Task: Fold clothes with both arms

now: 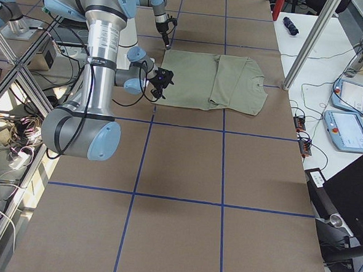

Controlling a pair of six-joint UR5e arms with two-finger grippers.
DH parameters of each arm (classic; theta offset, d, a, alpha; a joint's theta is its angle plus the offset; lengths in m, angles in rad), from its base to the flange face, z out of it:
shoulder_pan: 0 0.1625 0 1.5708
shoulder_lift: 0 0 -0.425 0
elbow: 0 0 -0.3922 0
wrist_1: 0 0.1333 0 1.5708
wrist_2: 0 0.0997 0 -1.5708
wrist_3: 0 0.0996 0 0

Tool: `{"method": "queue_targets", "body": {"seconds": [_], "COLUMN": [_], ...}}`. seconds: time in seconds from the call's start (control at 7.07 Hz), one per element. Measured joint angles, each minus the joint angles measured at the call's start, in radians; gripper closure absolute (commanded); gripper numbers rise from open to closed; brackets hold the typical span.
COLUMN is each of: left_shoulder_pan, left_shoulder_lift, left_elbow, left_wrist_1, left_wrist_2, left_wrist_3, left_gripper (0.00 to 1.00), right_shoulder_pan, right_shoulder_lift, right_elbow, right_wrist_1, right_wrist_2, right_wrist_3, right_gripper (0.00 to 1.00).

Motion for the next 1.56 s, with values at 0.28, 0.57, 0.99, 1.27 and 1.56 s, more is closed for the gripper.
{"method": "queue_targets", "body": {"seconds": [0.28, 0.57, 0.99, 1.27, 1.56], "left_shoulder_pan": [0.002, 0.002, 0.002, 0.000, -0.009], "left_shoulder_lift": [-0.016, -0.028, -0.031, -0.030, -0.029], "left_elbow": [0.015, 0.022, 0.023, 0.011, -0.039], "left_wrist_1": [0.000, 0.000, -0.001, -0.001, 0.000], "left_wrist_2": [-0.001, -0.001, -0.002, -0.003, -0.008], "left_wrist_3": [0.001, 0.003, 0.002, 0.004, 0.006], "left_gripper": [0.41, 0.63, 1.00, 1.00, 1.00], "right_shoulder_pan": [-0.002, -0.002, -0.005, -0.029, -0.088], "right_shoulder_lift": [0.000, 0.000, 0.000, 0.006, 0.013], "right_elbow": [0.000, 0.000, -0.004, -0.010, -0.011], "right_wrist_1": [0.000, 0.000, 0.000, -0.012, -0.078], "right_wrist_2": [-0.006, -0.007, -0.008, -0.026, -0.072], "right_wrist_3": [0.000, 0.000, 0.000, 0.010, 0.071], "right_gripper": [0.02, 0.02, 0.04, 0.12, 0.23]}}
